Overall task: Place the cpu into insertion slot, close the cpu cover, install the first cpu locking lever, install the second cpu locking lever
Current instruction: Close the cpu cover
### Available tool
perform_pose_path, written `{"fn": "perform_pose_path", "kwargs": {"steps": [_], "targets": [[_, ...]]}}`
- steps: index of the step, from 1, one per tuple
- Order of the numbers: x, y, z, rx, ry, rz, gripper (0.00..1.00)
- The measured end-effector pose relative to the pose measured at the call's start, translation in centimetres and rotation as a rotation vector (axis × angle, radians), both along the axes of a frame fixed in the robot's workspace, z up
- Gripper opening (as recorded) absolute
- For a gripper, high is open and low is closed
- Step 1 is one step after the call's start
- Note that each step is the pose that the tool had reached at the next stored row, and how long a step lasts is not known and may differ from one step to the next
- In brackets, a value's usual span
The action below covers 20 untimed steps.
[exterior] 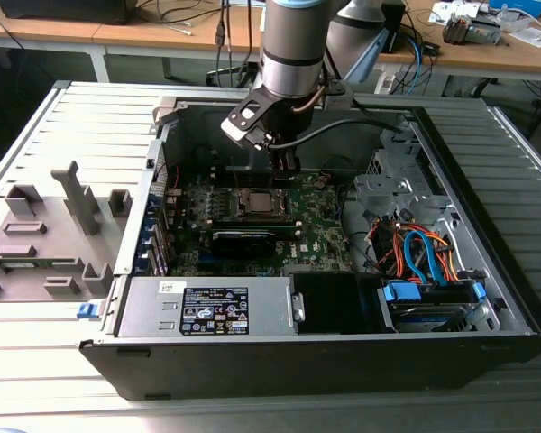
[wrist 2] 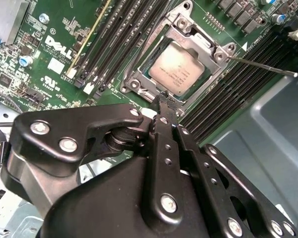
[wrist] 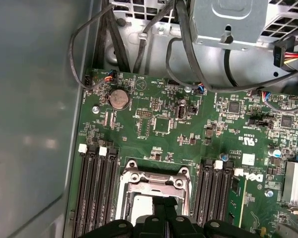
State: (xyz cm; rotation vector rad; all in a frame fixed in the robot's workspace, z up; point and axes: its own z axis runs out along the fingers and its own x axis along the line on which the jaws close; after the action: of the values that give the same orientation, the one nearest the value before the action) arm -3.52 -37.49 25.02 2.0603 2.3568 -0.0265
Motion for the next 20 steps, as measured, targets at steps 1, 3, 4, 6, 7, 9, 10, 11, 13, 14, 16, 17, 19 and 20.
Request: {"fn": "perform_pose_path", "kwargs": {"steps": [1, 3, 4, 6, 7, 9, 10, 11, 13, 14, 16, 17, 19, 20], "targets": [[-0.10, 0.00, -0.01, 0.0000, 0.0000, 0.000, 0.11], [-0.29, 0.00, -0.02, 0.0001, 0.0000, 0.000, 0.11], [-0.36, 0.00, -0.02, 0.0001, 0.0000, 0.000, 0.11], [-0.50, 0.00, -0.03, 0.0001, 0.0000, 0.000, 0.11], [-0.56, 0.00, -0.04, 0.0000, 0.0000, 0.000, 0.11], [-0.71, 0.00, -0.04, 0.0001, 0.0000, 0.000, 0.11], [-0.79, 0.00, -0.05, 0.0000, 0.0000, 0.000, 0.11], [-0.86, 0.00, -0.05, 0.0001, 0.0000, 0.000, 0.11], [-1.07, 0.00, -0.06, 0.0001, 0.0000, 0.000, 0.11], [-1.17, 0.00, -0.07, 0.0000, 0.0000, 0.000, 0.11], [-1.26, 0.00, -0.09, 0.0000, 0.0000, 0.000, 0.11], [-1.34, 0.00, -0.10, 0.0001, 0.0000, 0.000, 0.11], [-1.51, 0.00, -0.12, 0.0000, 0.0000, 0.000, 0.11], [-1.56, 0.00, -0.13, 0.0001, 0.0000, 0.000, 0.11]]}}
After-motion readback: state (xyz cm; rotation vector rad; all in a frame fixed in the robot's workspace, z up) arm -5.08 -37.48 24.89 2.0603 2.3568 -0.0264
